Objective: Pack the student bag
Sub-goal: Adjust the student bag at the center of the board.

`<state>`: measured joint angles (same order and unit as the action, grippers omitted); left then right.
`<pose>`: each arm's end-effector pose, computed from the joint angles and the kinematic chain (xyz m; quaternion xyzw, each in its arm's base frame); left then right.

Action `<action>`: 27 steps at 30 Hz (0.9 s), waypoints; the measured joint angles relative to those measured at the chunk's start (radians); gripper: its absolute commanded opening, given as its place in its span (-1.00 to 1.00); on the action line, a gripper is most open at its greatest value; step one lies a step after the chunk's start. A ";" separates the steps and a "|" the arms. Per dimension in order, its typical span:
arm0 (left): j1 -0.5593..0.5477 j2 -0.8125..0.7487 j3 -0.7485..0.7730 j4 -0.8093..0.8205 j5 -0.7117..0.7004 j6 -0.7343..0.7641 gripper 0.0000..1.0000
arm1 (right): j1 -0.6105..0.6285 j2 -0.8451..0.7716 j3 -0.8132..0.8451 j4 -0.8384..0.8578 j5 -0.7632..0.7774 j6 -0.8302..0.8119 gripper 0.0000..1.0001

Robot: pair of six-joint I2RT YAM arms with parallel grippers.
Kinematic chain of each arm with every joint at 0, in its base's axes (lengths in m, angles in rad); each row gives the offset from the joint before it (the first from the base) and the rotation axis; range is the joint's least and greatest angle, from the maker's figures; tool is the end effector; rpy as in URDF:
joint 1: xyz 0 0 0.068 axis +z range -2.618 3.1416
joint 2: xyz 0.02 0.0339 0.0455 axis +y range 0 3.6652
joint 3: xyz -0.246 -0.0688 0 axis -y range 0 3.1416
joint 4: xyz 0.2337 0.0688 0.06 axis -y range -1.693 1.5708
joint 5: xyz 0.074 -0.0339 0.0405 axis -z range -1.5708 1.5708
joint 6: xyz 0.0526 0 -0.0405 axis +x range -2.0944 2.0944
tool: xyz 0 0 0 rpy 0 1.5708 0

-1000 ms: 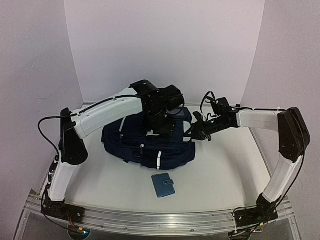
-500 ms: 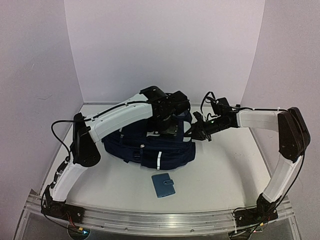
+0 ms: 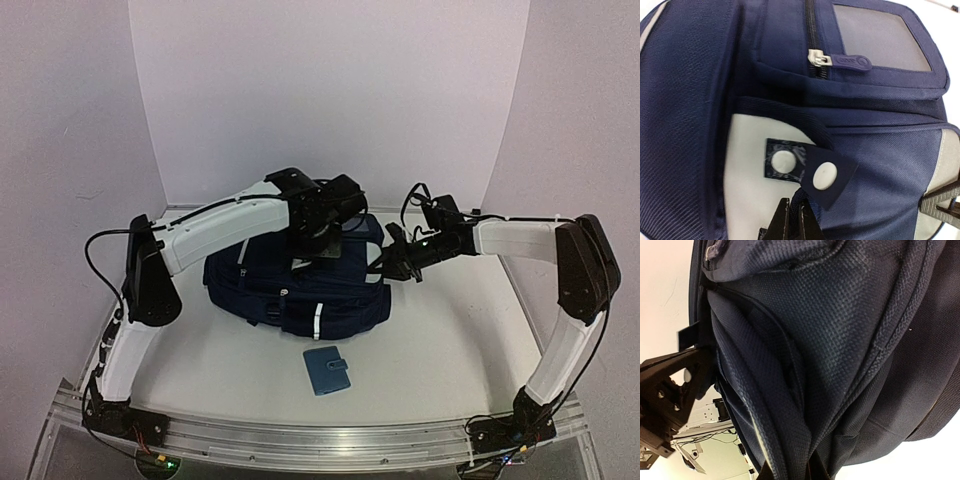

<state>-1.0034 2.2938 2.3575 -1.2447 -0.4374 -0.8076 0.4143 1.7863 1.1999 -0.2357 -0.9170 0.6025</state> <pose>0.2651 -0.3746 0.2602 0.0518 0.9572 -0.0173 0.2842 0.3243 0.1882 0.1968 -0.0827 0.8461 0.5195 0.0859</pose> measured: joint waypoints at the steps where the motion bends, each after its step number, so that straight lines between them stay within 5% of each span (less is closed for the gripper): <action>1: 0.005 -0.024 -0.031 0.016 0.005 -0.011 -1.00 | 0.001 0.000 0.000 0.002 -0.001 0.000 -1.00; 10: 0.158 -0.336 -0.397 0.109 0.045 -0.159 -1.00 | 0.005 -0.001 0.000 0.020 -0.017 0.002 -1.00; 17: 0.207 -0.436 -0.604 0.225 0.142 -0.220 -0.96 | 0.015 -0.002 0.000 0.035 -0.028 0.004 -1.00; 19: 0.216 -0.447 -0.627 0.246 0.164 -0.229 -0.72 | 0.015 -0.003 0.000 0.036 -0.028 0.004 -1.00; 23: 0.243 -0.465 -0.669 0.270 0.217 -0.236 0.08 | 0.014 -0.003 0.000 0.033 -0.023 0.001 -1.00; 27: 0.279 -0.481 -0.702 0.273 0.273 -0.213 0.34 | 0.011 -0.002 0.000 0.030 -0.015 0.000 -1.00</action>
<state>-0.7241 1.8127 1.6552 -0.9717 -0.1645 -1.0207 0.4253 1.7838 1.1999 -0.2052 -0.9321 0.6025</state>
